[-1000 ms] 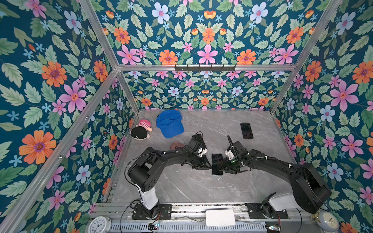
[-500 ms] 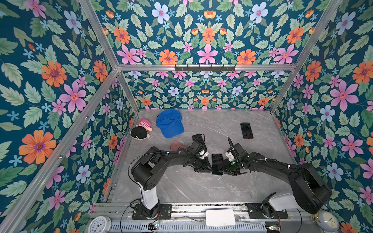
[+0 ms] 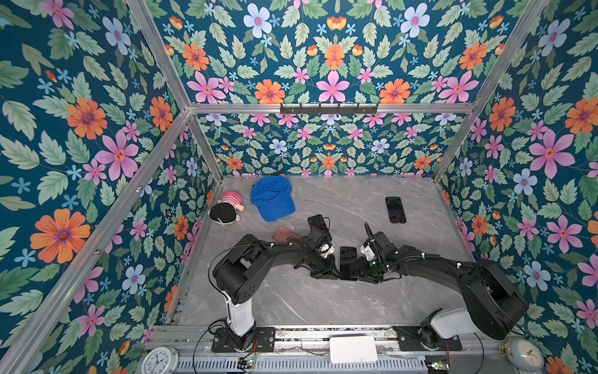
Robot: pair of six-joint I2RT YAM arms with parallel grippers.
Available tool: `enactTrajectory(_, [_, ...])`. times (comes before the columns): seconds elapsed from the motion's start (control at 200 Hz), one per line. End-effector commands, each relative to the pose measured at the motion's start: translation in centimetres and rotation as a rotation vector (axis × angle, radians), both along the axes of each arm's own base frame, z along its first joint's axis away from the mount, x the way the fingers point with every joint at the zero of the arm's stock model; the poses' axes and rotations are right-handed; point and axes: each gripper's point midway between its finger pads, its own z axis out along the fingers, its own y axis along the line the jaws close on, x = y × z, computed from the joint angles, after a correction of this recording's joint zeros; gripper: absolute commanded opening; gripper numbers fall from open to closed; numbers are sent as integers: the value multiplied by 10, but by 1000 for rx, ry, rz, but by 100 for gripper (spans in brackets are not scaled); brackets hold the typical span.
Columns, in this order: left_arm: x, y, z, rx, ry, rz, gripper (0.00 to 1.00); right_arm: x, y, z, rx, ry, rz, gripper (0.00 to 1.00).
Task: Put the phone into the phone case
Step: 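Squeeze the upright phone's long edges into the mint case with both grippers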
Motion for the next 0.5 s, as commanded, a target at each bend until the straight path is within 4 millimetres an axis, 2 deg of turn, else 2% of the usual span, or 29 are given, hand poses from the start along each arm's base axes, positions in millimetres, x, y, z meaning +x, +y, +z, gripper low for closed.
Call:
enactTrajectory(0.0, [-2,6,-8,41,4,-4,13,1,4,1,16,-4,0,49])
enactTrajectory(0.275, [-4,8,-15,59,16,-15,2,1,9,-4,29,4,10,45])
enactTrajectory(0.495, [-6,11,-19,75,21,-16,2,1,12,-5,37,5,17,41])
